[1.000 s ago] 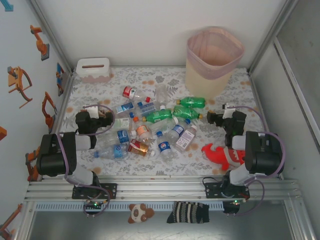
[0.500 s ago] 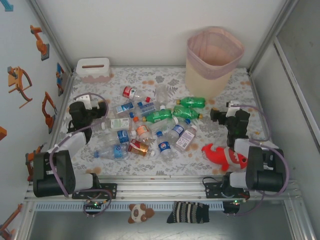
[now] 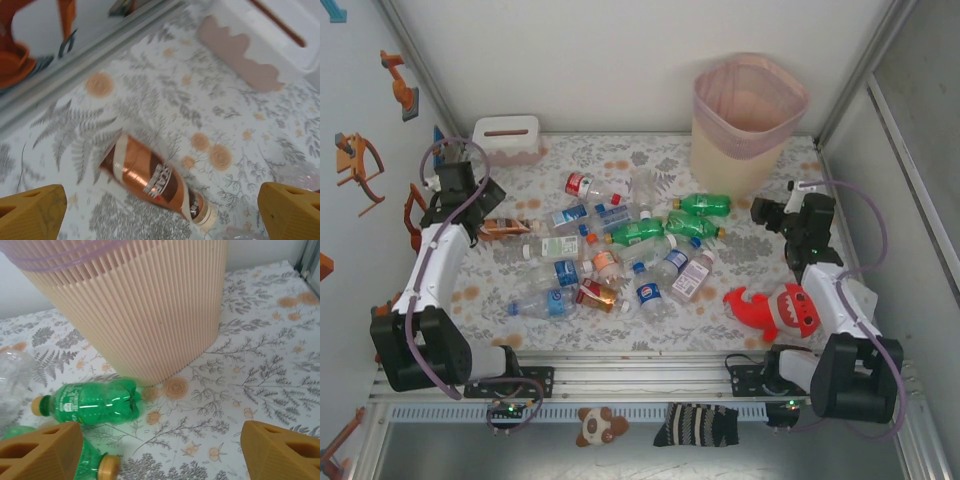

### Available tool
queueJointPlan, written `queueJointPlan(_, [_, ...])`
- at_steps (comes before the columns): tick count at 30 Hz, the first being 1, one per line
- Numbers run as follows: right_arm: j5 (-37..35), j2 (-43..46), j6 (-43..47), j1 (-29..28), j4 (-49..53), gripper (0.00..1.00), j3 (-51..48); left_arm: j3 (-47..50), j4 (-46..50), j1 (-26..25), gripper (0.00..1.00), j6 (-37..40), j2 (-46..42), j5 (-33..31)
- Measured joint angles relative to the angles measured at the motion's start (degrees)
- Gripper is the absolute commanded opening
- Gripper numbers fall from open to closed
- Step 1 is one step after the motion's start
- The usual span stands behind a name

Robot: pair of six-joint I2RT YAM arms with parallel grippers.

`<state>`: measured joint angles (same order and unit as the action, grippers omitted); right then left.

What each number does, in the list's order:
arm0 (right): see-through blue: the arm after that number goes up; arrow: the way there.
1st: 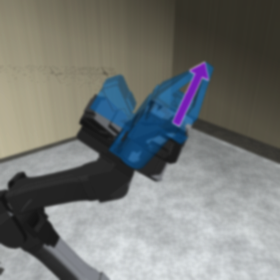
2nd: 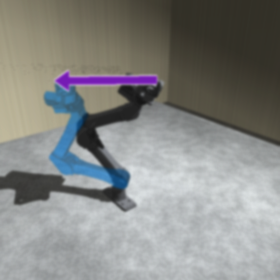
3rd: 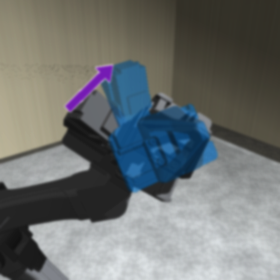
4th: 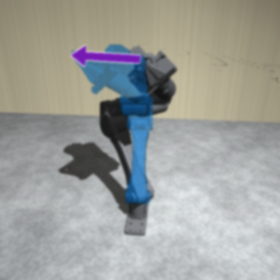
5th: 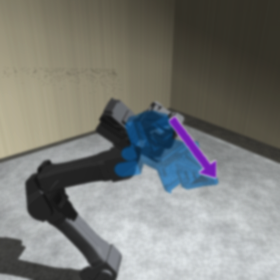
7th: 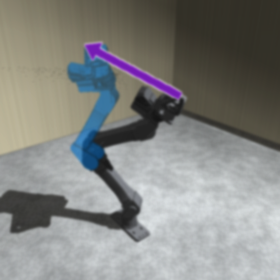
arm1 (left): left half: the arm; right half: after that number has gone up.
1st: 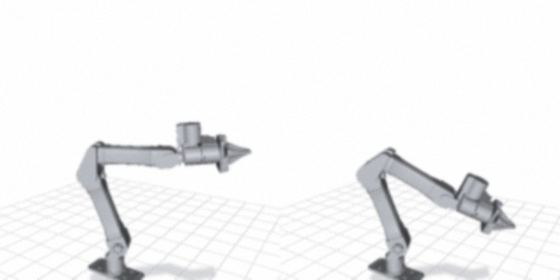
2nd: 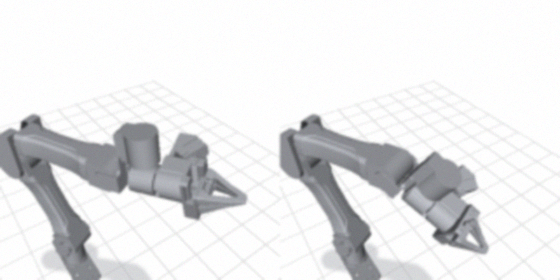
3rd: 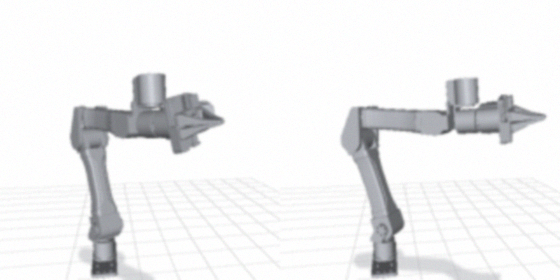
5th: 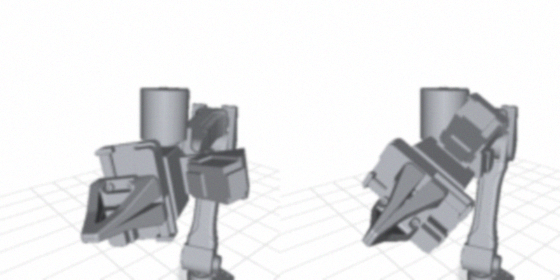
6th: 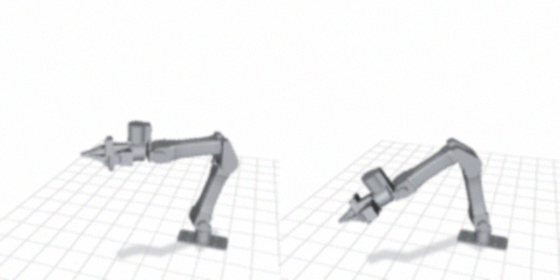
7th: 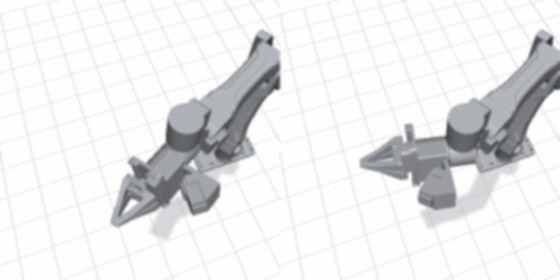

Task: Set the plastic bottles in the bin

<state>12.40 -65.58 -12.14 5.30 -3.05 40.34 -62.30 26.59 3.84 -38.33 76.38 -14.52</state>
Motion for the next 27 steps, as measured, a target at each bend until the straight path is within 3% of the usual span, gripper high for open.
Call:
queueJointPlan(7, [0.72,0.44,-2.82,0.0,8.76,0.79,5.18,-4.17,8.13,4.35,0.95,-19.61,6.6,5.4])
queueJointPlan(13, [0.63,1.29,-3.56,0.0,11.96,0.79,5.62,-10.23,11.34,6.91,0.98,-31.04,17.07,12.72])
queueJointPlan(21, [0.37,1.77,-3.58,0.0,13.29,0.79,6.34,-17.42,14.82,7.82,1.0,-37.44,29.81,20.09])
queueJointPlan(27, [0.15,2.51,-3.76,0.0,13.35,0.79,6.36,-18.25,15.63,8.15,0.96,-39.19,34.05,22.49])
